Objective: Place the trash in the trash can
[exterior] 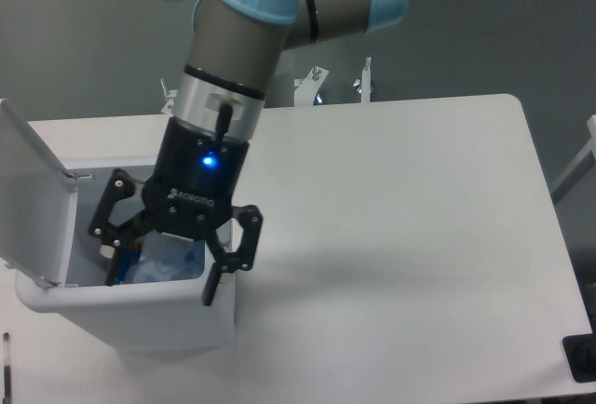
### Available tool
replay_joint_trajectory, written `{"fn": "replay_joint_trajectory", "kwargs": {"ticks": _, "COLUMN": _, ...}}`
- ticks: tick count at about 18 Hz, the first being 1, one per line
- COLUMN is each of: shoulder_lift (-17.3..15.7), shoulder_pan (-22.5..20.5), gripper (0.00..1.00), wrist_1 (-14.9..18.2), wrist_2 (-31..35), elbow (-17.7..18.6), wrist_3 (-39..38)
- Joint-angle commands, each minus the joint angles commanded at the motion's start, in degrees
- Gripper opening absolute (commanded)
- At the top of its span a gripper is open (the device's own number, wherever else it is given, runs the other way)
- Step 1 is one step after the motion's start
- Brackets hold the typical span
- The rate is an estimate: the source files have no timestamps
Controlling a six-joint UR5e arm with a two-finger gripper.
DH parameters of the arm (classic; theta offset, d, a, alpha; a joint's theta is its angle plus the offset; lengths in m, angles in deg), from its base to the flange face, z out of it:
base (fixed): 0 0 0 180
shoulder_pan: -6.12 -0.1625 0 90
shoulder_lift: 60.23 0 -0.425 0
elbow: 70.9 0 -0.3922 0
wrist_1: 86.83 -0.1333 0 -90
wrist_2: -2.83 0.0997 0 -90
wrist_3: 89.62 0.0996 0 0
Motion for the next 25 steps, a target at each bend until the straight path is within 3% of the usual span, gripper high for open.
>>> {"fn": "replay_joint_trajectory", "kwargs": {"ticks": 5, "shoulder_lift": -0.71, "shoulder_pan": -6.86, "gripper": 1.00, "wrist_1": 0.00, "wrist_2": 0.70, "elbow": -0.62, "wrist_3": 3.43}}
{"fn": "replay_joint_trajectory", "kwargs": {"ticks": 10, "shoulder_lift": -0.89, "shoulder_pan": -13.45, "gripper": 1.00, "wrist_1": 0.18, "wrist_2": 5.36, "elbow": -0.18, "wrist_3": 11.24}}
{"fn": "replay_joint_trajectory", "kwargs": {"ticks": 20, "shoulder_lift": -1.06, "shoulder_pan": -25.93, "gripper": 1.00, "wrist_1": 3.07, "wrist_2": 5.45, "elbow": 0.70, "wrist_3": 33.82}}
{"fn": "replay_joint_trajectory", "kwargs": {"ticks": 25, "shoulder_lift": -3.52, "shoulder_pan": -29.97, "gripper": 1.00, "wrist_1": 6.06, "wrist_2": 6.58, "elbow": 5.00, "wrist_3": 48.32}}
